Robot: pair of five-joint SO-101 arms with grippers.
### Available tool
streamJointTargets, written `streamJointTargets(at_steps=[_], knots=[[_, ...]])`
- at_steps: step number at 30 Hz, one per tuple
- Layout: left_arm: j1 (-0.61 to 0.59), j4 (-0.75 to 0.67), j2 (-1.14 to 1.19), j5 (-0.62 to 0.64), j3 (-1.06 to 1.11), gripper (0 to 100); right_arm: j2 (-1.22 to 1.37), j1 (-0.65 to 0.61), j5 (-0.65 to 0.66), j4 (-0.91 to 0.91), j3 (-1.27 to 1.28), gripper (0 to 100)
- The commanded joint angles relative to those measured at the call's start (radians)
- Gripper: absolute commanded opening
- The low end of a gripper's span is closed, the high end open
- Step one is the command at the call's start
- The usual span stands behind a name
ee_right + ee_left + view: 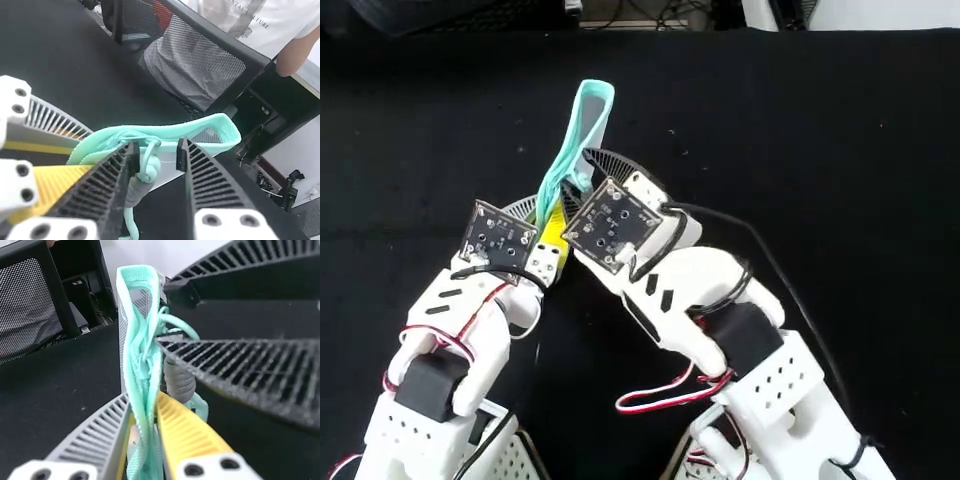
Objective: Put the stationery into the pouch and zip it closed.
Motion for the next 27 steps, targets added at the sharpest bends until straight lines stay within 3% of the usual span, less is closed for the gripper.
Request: streamJointTargets(at_steps=[1, 6, 27], knots=[[-0.005, 0.000, 0.006, -0.009, 0.010, 3, 0.022, -0.009, 0.009, -0.008, -0.008, 13.5], [-0.005, 0.000, 0.006, -0.009, 0.010, 3, 0.021, -0.009, 0.043, -0.035, -0.008, 1.4], [-0.005, 0.000, 0.006, -0.006, 0.012, 3, 0.022, 0.135, 0.052, -0.066, -0.016, 1.2]])
